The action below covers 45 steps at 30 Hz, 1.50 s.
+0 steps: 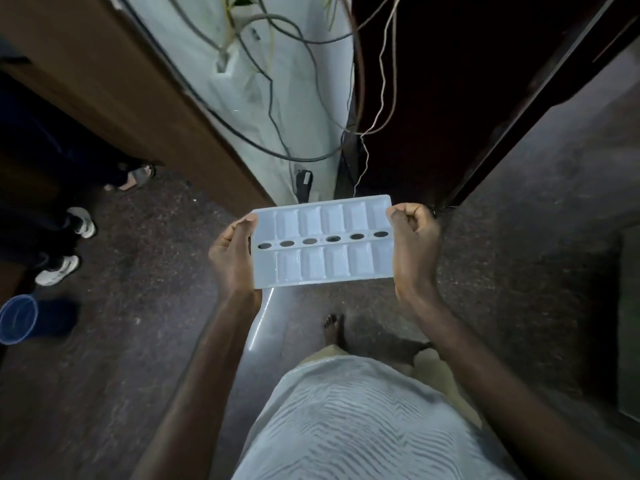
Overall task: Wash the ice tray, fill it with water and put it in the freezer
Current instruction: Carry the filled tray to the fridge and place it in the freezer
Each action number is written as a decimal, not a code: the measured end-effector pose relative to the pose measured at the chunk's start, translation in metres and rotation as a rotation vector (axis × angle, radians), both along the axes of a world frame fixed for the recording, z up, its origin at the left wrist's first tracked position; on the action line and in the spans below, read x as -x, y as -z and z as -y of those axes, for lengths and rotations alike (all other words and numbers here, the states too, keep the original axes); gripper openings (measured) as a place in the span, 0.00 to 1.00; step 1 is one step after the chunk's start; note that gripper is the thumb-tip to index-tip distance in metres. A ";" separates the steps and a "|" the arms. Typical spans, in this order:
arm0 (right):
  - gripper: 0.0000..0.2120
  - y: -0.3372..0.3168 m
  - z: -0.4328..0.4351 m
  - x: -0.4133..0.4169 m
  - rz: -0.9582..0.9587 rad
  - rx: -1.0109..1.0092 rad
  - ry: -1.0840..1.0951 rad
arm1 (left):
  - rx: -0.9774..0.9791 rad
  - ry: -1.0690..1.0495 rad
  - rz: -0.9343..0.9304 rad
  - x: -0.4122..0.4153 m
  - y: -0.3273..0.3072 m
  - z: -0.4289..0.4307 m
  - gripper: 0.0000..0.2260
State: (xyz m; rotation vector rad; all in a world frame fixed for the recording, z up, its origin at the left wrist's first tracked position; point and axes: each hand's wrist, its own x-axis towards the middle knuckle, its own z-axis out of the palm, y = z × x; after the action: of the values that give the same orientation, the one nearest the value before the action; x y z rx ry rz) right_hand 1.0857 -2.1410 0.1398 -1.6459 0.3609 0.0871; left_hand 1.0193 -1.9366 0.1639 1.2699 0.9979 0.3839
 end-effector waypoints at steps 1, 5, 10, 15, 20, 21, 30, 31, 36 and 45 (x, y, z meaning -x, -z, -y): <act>0.03 0.001 0.015 -0.007 0.000 0.001 -0.011 | -0.002 0.000 -0.002 -0.007 0.001 0.015 0.11; 0.06 0.002 0.085 -0.038 -0.015 -0.003 -0.042 | 0.013 -0.027 0.000 -0.034 0.007 0.086 0.12; 0.07 0.006 0.178 -0.084 -0.031 0.037 -0.051 | 0.046 -0.052 0.013 -0.073 0.019 0.182 0.09; 0.07 0.006 0.261 -0.126 -0.019 0.066 -0.038 | 0.055 -0.028 0.020 -0.117 0.020 0.263 0.05; 0.05 0.003 0.323 -0.167 -0.029 0.060 -0.006 | 0.078 0.012 0.020 -0.161 0.016 0.324 0.07; 0.05 0.002 0.333 -0.176 -0.036 0.055 0.002 | 0.081 0.013 0.011 -0.171 0.016 0.333 0.09; 0.04 0.015 0.413 -0.282 -0.040 0.053 0.028 | 0.096 0.117 -0.017 -0.285 0.026 0.409 0.08; 0.03 0.015 0.422 -0.296 -0.041 0.053 0.037 | 0.096 0.124 -0.026 -0.301 0.026 0.418 0.09; 0.05 0.012 0.470 -0.361 -0.032 0.072 0.086 | 0.122 0.116 -0.008 -0.375 0.026 0.465 0.13; 0.06 0.010 0.544 -0.459 -0.039 0.085 0.161 | 0.040 0.192 0.011 -0.488 0.023 0.532 0.11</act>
State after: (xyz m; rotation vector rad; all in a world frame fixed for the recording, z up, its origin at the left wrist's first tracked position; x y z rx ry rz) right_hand 1.5446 -2.6847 0.1295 -1.6942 0.5314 -0.0171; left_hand 1.5075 -2.4689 0.1406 1.3126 0.8622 0.2212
